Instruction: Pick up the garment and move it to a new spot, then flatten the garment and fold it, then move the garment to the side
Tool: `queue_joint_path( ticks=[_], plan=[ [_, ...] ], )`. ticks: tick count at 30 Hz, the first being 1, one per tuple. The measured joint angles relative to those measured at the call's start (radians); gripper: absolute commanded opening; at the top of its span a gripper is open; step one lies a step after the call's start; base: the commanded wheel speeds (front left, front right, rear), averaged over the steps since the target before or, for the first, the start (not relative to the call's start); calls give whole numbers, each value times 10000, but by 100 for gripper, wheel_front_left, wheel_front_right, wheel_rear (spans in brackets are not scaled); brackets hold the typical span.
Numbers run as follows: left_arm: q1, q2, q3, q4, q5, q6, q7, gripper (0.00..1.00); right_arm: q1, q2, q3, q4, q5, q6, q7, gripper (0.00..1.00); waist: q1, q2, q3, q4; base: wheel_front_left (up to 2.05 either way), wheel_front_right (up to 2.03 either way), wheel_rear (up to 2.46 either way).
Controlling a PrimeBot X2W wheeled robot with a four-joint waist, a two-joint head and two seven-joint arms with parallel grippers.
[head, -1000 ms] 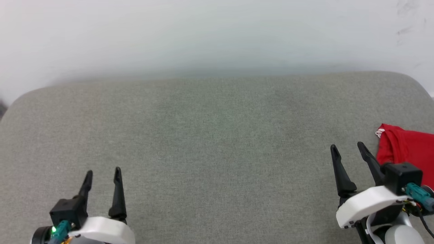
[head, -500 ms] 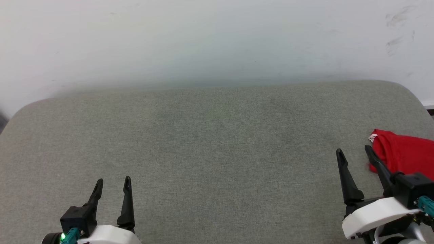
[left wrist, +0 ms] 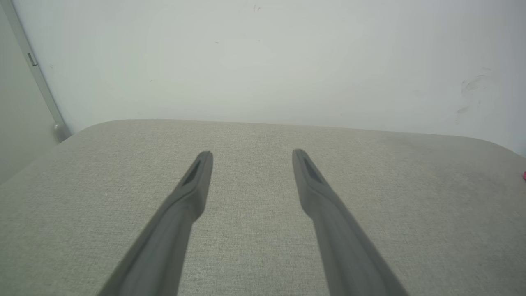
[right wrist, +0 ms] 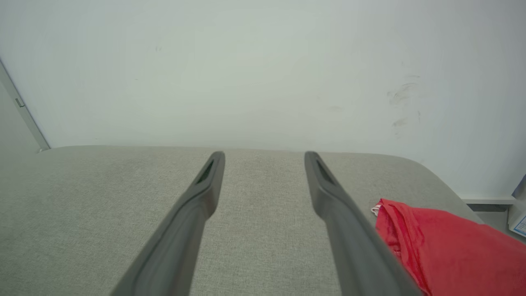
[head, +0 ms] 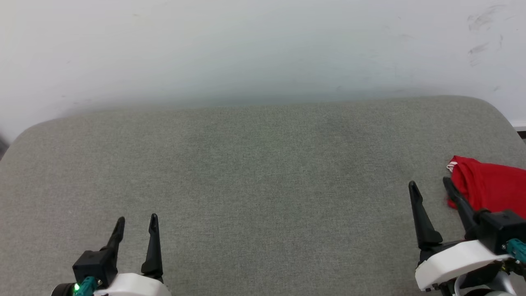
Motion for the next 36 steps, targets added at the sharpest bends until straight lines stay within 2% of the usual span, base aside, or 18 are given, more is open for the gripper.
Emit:
queue_joint_path(
  ticks=[1, 5, 24, 25, 36],
  plan=[
    [10, -19, -15, 48, -13, 0, 4, 0, 15, 0, -6, 59, -6, 0, 0, 0, 1, 0, -1, 3, 0, 0, 0],
    [206, -282, -142, 339, -134, -25, 56, 0, 179, 0, 21, 416, 94, 2, -4, 0, 1, 0, 4, 8, 0, 0, 0],
    [-4, -1012, 928, 869, -2696, -1124, 867, 0, 1, -98, 17, 1281, 3939, 0, -19, 0, 1, 0, 41, 96, 0, 0, 0],
    [-39, -1160, 1089, 940, -3049, -1262, 972, 0, -83, -115, 8, 1392, 4460, 0, -19, 0, 1, 0, 47, 110, 0, 0, 0],
    [-251, -1528, 1616, 1195, -4249, -1783, 1373, 0, -254, -161, -29, 1810, 6234, 0, -19, 0, 1, 0, 68, 160, 0, 0, 0]
  ],
)
